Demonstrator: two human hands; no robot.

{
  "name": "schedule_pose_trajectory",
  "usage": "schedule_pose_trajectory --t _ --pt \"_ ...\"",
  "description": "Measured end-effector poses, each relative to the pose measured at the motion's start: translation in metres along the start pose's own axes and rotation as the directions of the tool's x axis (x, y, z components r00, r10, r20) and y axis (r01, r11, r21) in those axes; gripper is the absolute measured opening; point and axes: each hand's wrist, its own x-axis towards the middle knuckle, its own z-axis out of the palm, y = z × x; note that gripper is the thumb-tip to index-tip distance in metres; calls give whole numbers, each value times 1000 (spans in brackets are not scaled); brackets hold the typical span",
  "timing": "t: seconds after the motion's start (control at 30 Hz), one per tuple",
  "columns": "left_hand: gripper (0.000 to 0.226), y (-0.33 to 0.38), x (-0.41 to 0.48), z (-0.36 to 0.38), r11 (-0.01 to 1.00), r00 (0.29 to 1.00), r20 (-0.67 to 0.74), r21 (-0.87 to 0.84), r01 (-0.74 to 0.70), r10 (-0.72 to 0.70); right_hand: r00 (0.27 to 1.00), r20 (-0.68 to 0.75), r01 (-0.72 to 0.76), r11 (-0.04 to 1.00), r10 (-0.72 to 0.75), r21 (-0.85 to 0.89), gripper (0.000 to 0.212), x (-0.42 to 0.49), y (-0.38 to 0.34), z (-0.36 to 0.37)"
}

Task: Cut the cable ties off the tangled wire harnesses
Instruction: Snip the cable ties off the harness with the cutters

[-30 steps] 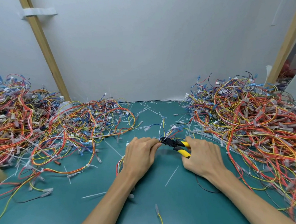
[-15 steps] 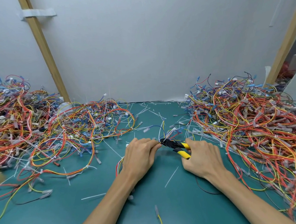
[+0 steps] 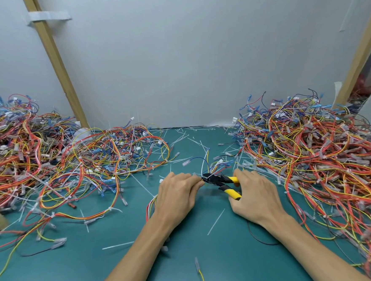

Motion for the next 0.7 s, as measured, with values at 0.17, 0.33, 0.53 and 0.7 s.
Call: schedule_pose_trajectory --t 0.17,0.33,0.53,0.7 --pt "26 1 -1 -1 1000 1000 10 2 6 -6 998 47 -36 999 35 10 28 1 -1 1" --pt "24 1 0 -1 1000 1000 21 -13 18 -17 998 62 -25 1000 25 -4 26 3 1 2" --pt "25 0 -2 0 998 998 49 -36 44 -42 997 69 -29 999 28 16 25 3 1 1" --pt "24 0 -2 2 979 983 126 -137 151 -134 998 44 -52 998 51 40 24 0 -1 0"
